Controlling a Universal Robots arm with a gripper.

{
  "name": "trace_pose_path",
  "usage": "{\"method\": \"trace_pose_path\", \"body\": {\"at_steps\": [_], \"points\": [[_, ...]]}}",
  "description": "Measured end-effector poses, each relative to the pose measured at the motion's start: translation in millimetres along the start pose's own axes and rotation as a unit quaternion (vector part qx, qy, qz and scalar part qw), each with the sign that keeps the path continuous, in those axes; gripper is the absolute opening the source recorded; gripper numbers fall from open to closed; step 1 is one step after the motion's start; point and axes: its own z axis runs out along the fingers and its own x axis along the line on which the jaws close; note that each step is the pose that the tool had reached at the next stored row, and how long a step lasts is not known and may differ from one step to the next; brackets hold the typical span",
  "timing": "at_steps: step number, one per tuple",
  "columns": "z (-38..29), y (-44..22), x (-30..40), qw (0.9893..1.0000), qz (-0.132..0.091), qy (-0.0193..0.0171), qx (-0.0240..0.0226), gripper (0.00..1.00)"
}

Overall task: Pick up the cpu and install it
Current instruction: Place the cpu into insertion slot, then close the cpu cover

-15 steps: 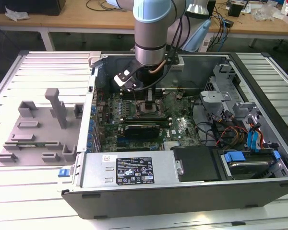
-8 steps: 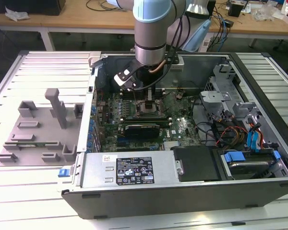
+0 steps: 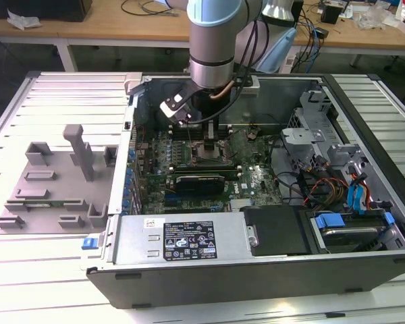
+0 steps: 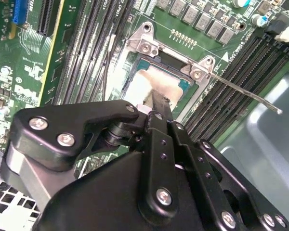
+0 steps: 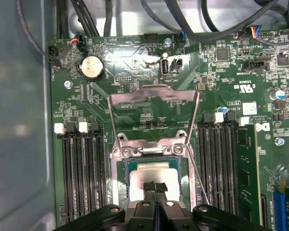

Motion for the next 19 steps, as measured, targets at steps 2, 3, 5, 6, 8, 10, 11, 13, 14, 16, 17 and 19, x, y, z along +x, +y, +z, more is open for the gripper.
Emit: {"method": "trace_pose_path", "body": {"at_steps": [2,3,5,6,8,10,11,13,14,16,17,19], "points": [[-7.2,0.4,-0.1,1.0,0.0,-0.0005,0.0,0.11],[-11.9,0.6,-0.2,1.0,0.0,-0.0005,0.0,0.11],[-18.7,1.0,-0.3,1.0,0.0,-0.0006,-0.0001,0.11],[-23.7,1.2,-0.4,1.0,0.0,-0.0006,0.0,0.11],[-32.3,1.6,-0.5,1.0,0.0,-0.0006,0.0,0.11],[-33.0,1.7,-0.5,1.0,0.0,-0.0008,-0.0001,0.11],[-33.0,1.7,-0.5,1.0,0.0,-0.0008,0.0,0.11],[-33.0,1.7,-0.4,1.0,0.0,-0.0009,-0.0001,0.11],[-33.1,1.7,-0.3,1.0,0.0,-0.0009,0.0,0.11],[-33.0,1.7,-0.2,1.0,0.0,-0.0009,0.0,0.11],[-33.0,1.7,-0.2,1.0,0.0,-0.0009,0.0,0.11],[-33.1,1.7,-0.2,1.0,0.0,-0.0009,0.0,0.11]]}}
